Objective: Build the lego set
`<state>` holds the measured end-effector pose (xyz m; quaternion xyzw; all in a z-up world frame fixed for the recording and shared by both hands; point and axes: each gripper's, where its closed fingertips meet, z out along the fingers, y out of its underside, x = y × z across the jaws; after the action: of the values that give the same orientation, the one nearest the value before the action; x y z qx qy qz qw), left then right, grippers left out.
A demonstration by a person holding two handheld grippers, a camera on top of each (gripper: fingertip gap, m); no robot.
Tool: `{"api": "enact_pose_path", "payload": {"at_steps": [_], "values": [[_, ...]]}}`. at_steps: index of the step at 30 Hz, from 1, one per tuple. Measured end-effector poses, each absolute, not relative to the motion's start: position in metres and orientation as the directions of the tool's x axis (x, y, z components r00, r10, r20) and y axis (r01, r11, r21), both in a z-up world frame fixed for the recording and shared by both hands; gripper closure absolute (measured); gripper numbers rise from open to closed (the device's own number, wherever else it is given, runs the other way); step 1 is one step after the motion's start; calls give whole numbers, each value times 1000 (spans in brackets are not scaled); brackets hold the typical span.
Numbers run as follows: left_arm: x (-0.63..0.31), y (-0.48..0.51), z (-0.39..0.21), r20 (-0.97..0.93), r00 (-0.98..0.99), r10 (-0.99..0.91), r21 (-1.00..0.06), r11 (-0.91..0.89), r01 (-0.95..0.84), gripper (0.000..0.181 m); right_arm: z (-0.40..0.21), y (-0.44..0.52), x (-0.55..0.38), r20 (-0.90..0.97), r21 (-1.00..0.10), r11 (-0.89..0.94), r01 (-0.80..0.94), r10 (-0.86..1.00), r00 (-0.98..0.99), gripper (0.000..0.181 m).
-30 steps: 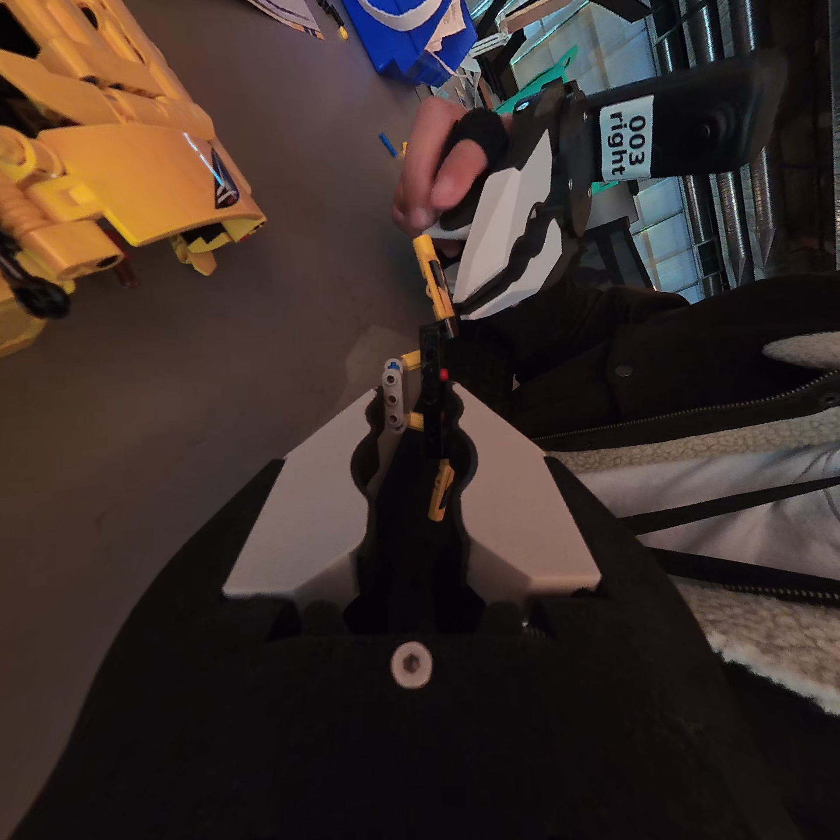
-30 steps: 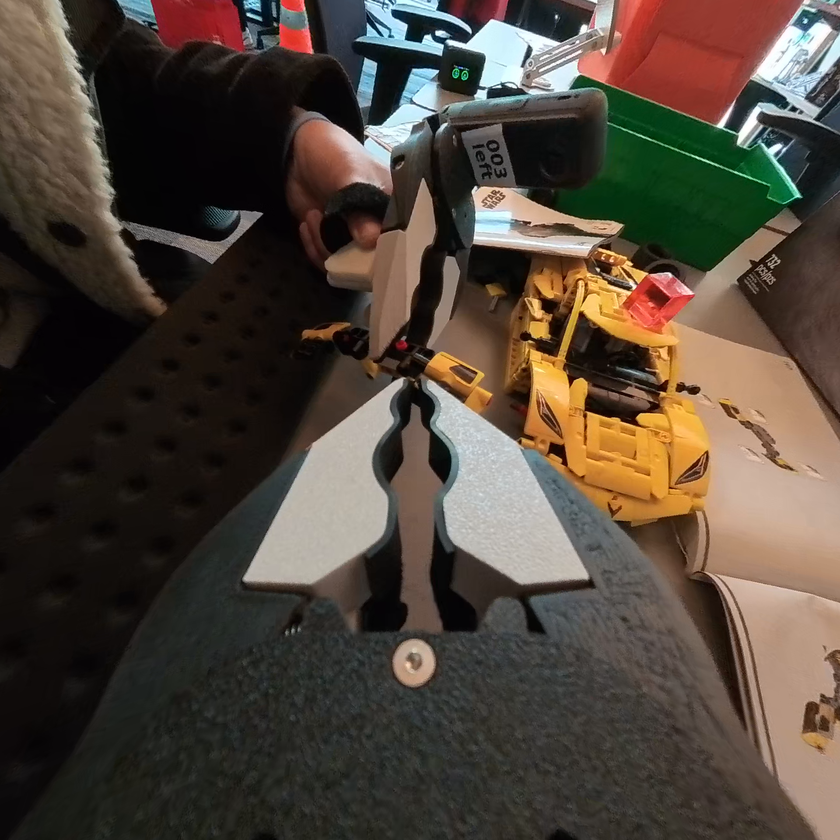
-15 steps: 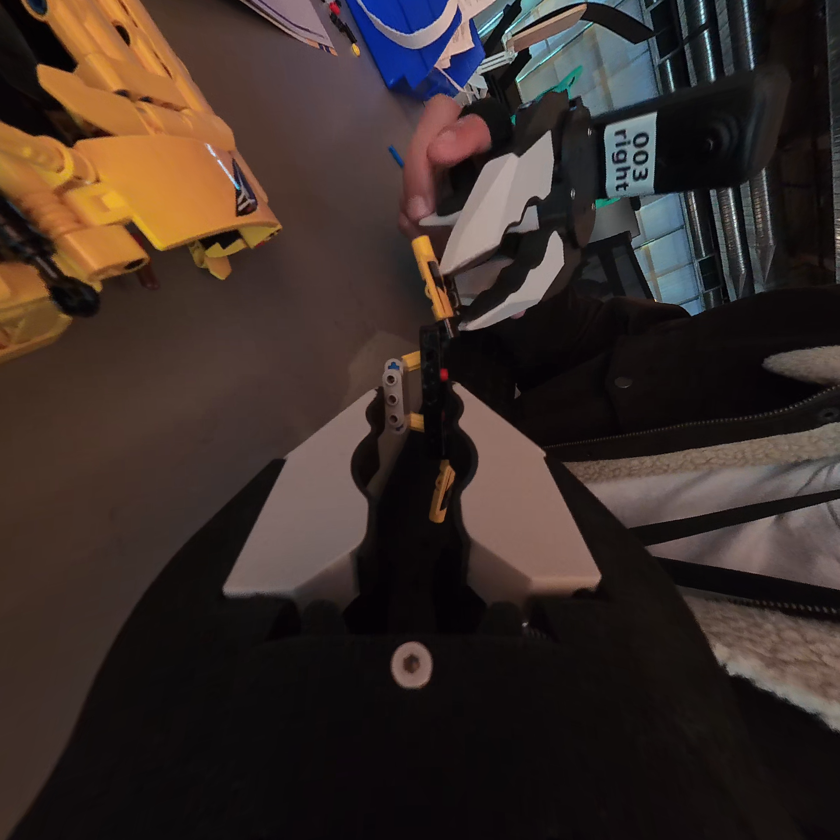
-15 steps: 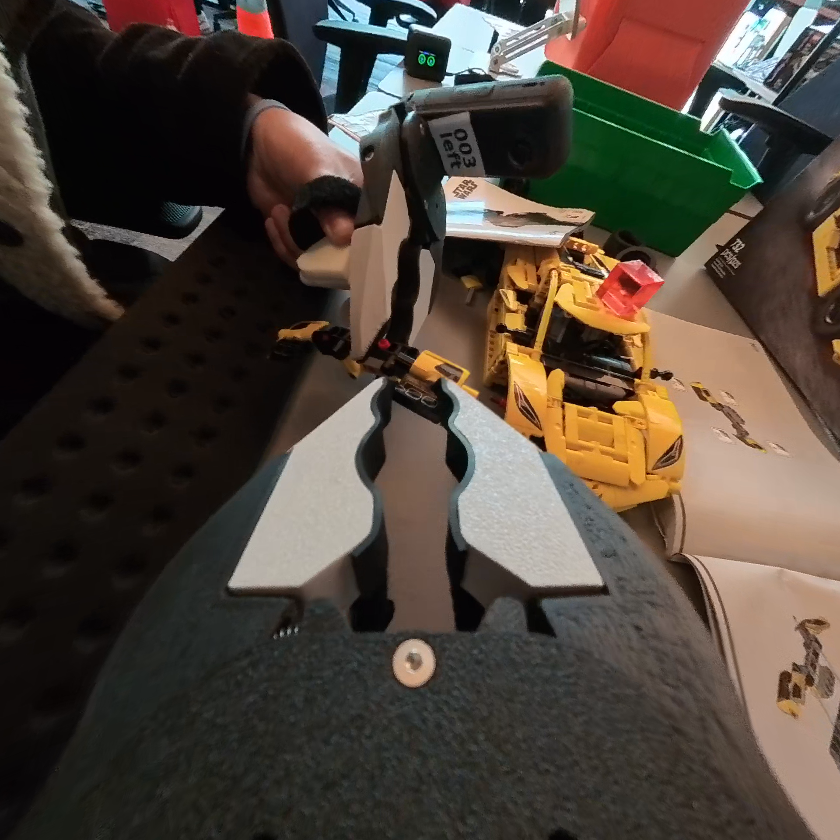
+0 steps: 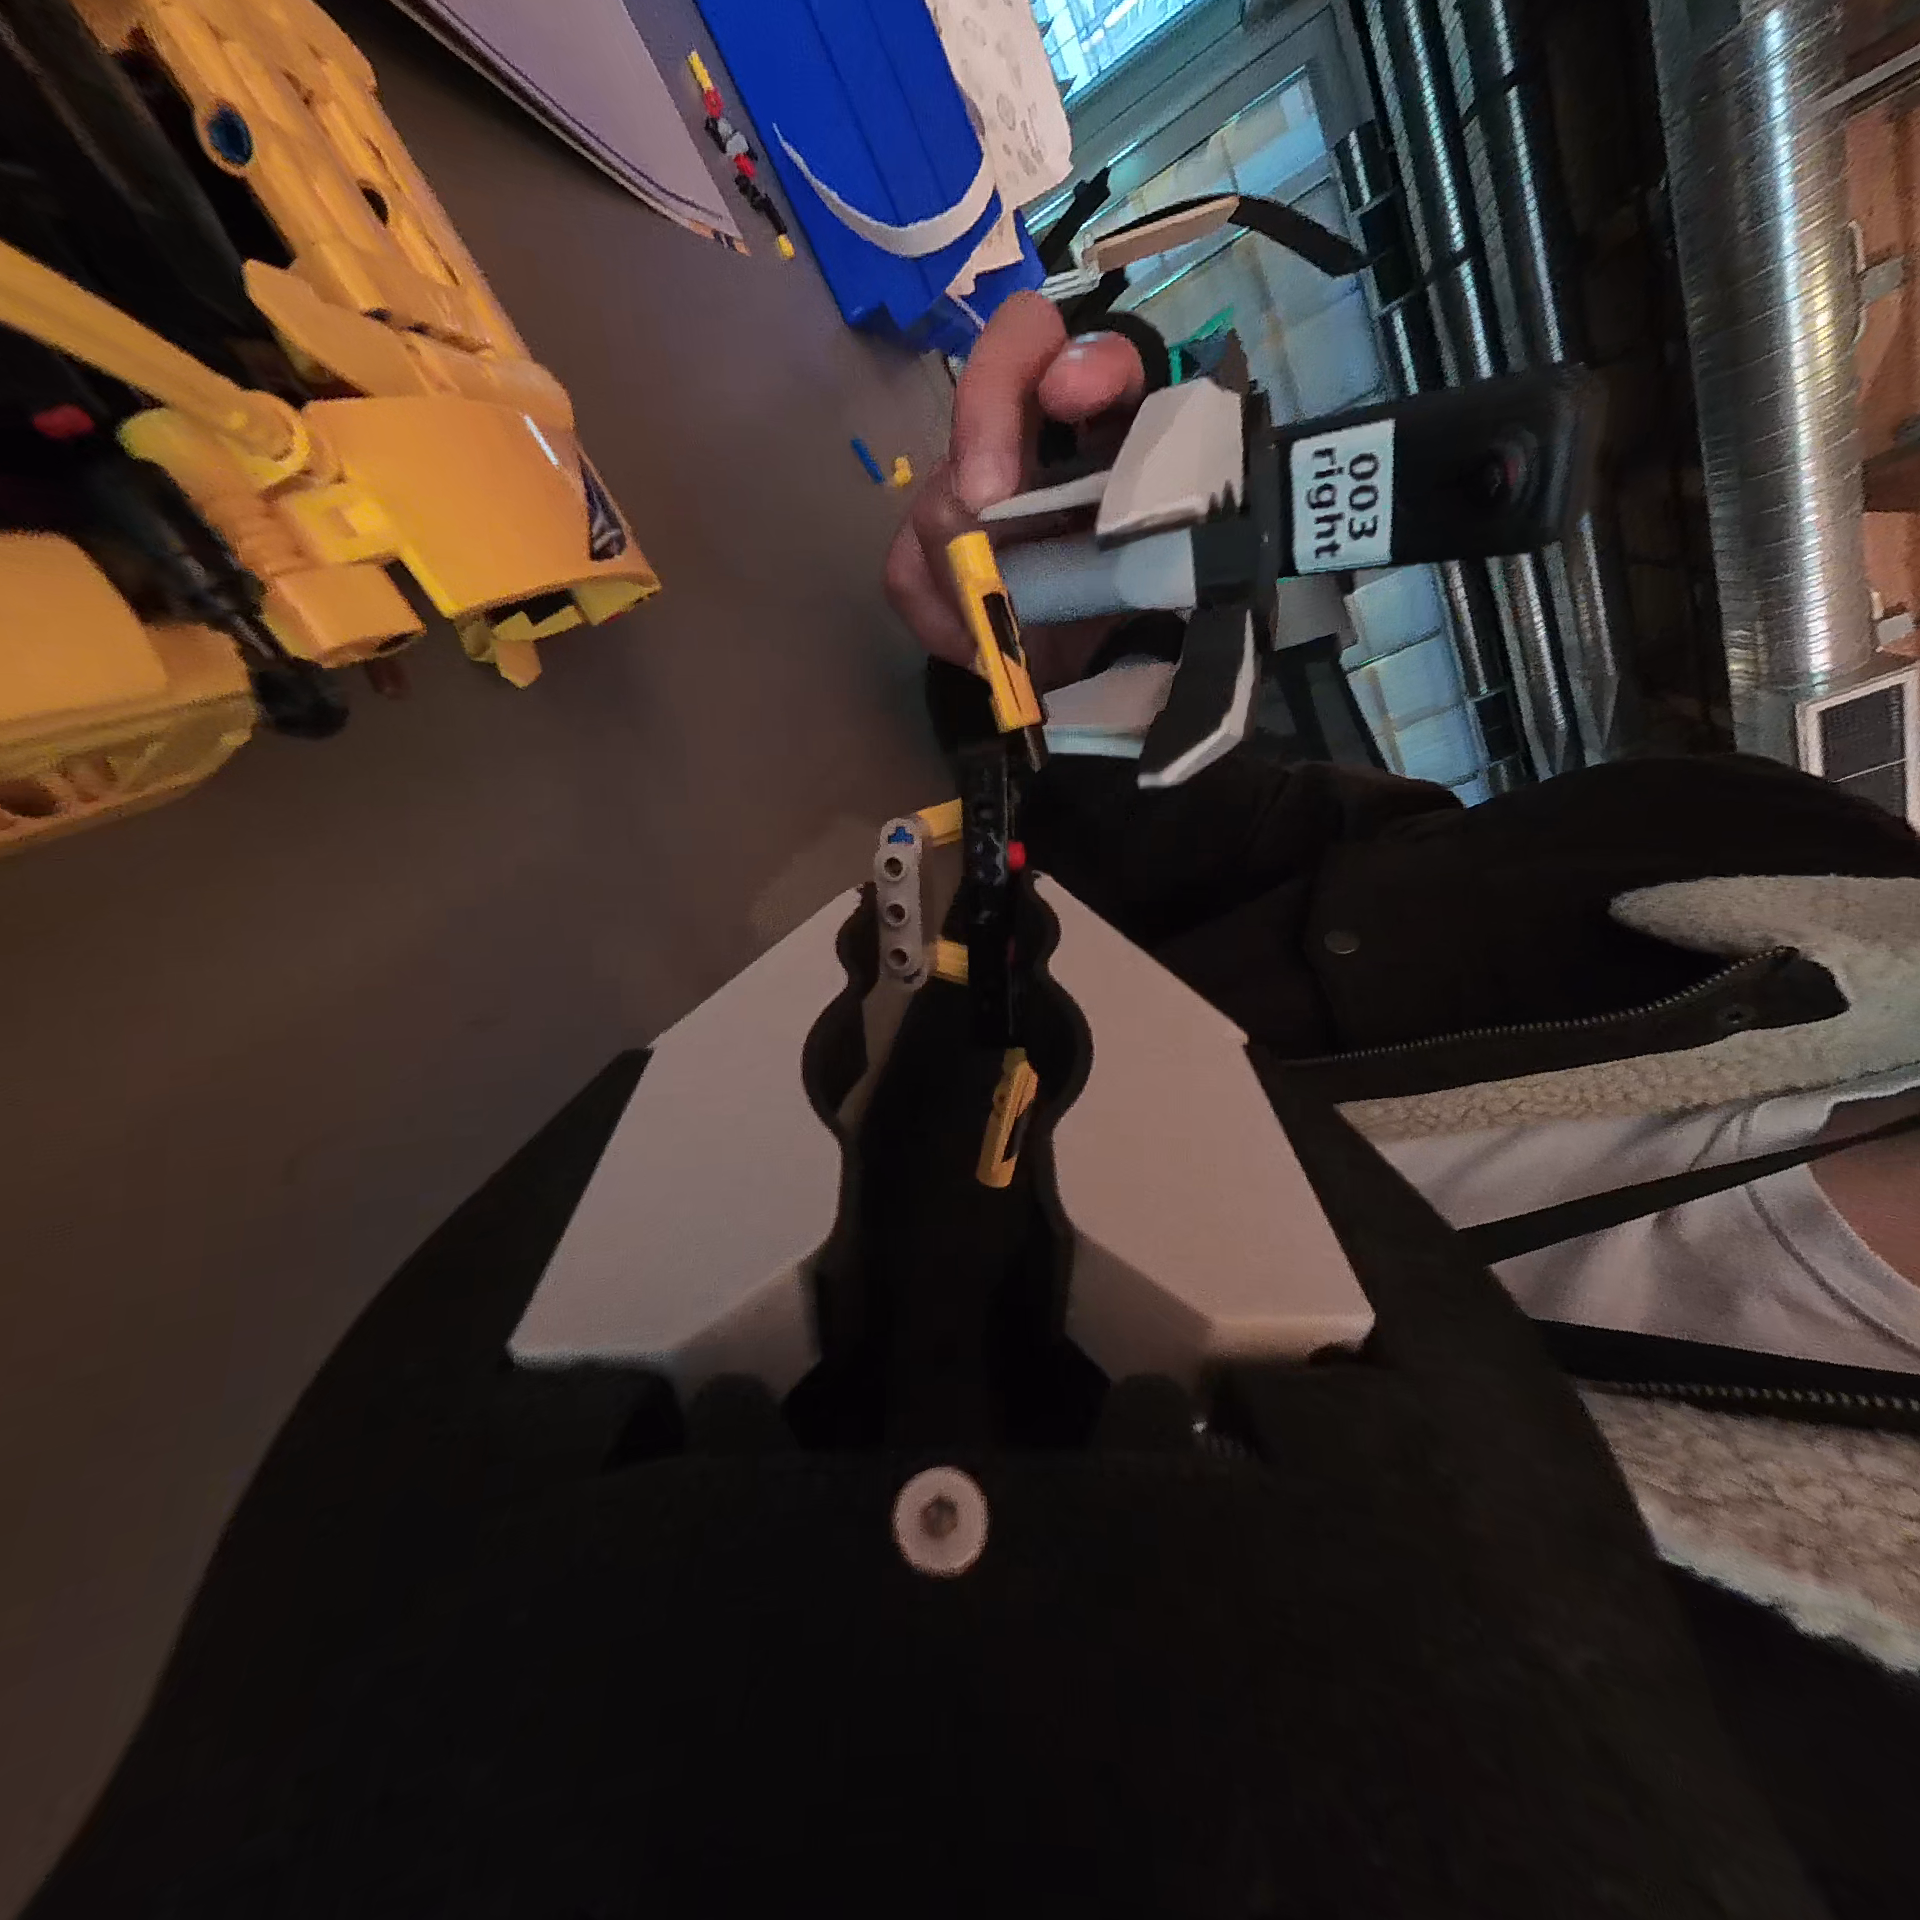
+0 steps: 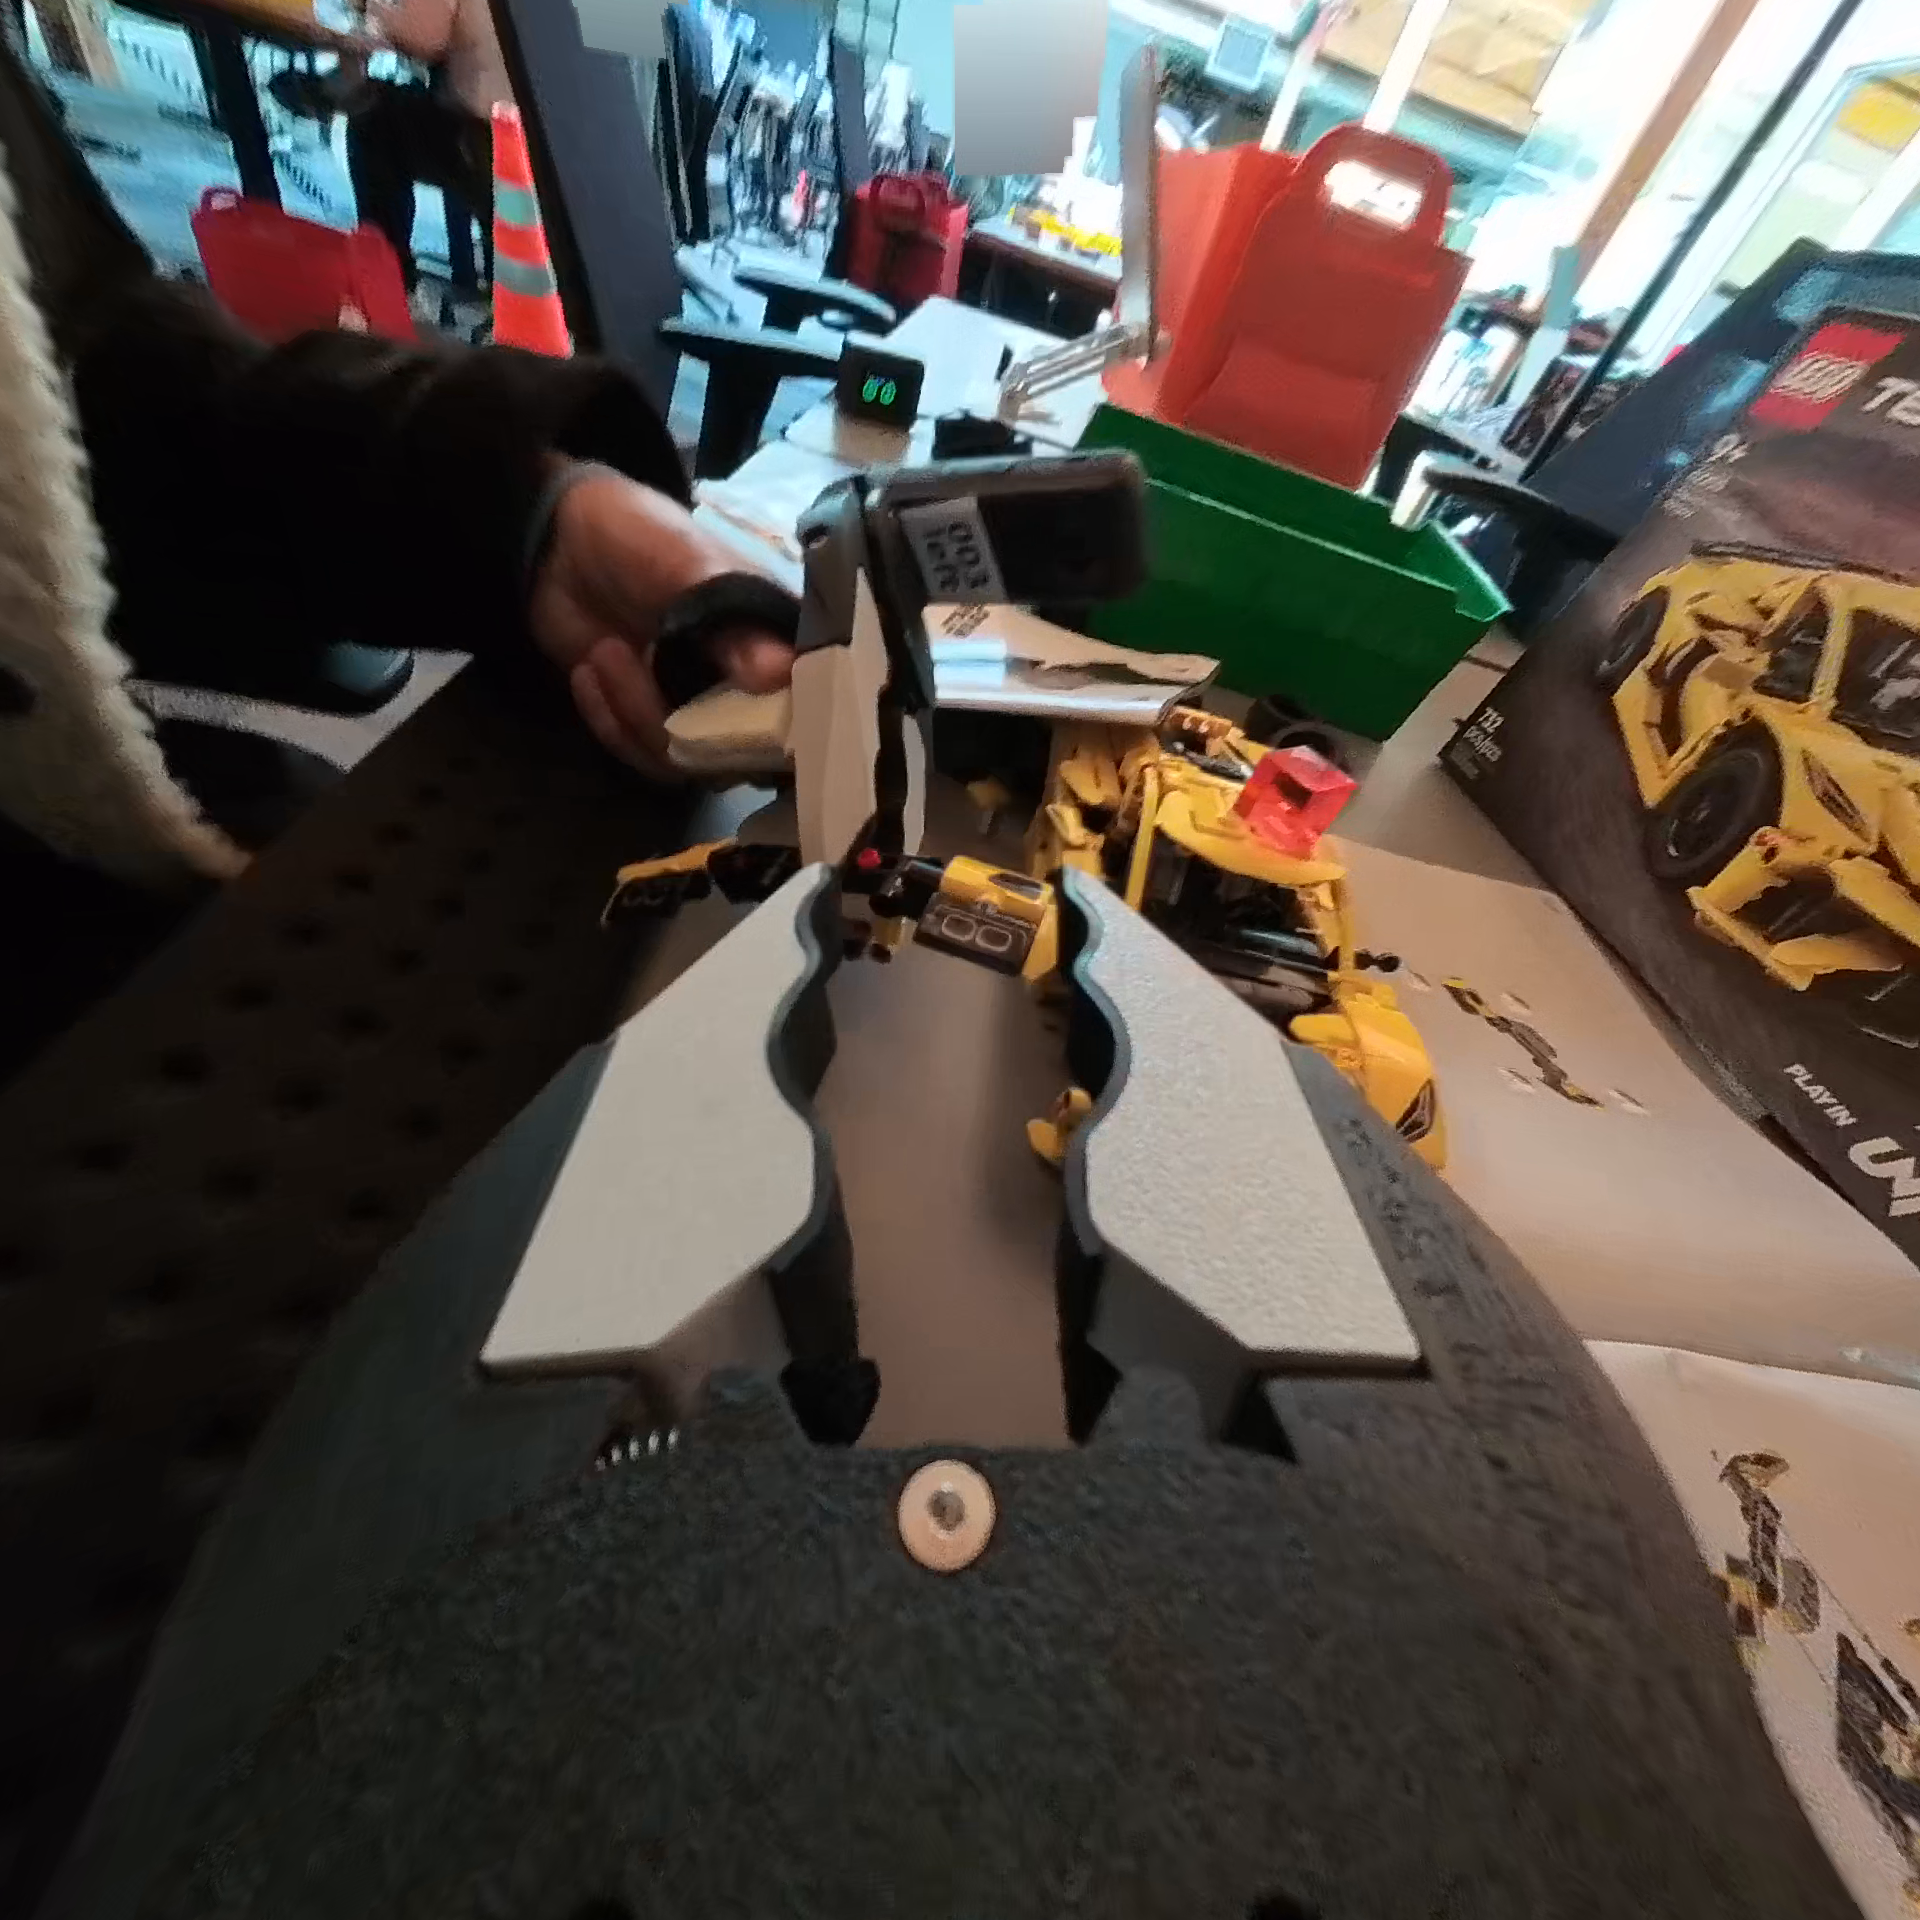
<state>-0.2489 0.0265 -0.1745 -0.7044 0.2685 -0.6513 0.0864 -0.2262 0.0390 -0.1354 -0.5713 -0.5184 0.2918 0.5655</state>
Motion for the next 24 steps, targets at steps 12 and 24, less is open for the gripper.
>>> {"api": "enact_pose_path", "payload": {"at_steps": [12, 24], "values": [[-256, 37, -140, 811, -126, -572, -583, -808, -82, 157, -119, 37, -249, -626, -780, -616, -112, 773, 107, 139], [-248, 34, -142, 745, -65, -664, -667, -741, -78, 156, -115, 47, -246, -765, -629, -742, -231, 644, 14, 167]]}}
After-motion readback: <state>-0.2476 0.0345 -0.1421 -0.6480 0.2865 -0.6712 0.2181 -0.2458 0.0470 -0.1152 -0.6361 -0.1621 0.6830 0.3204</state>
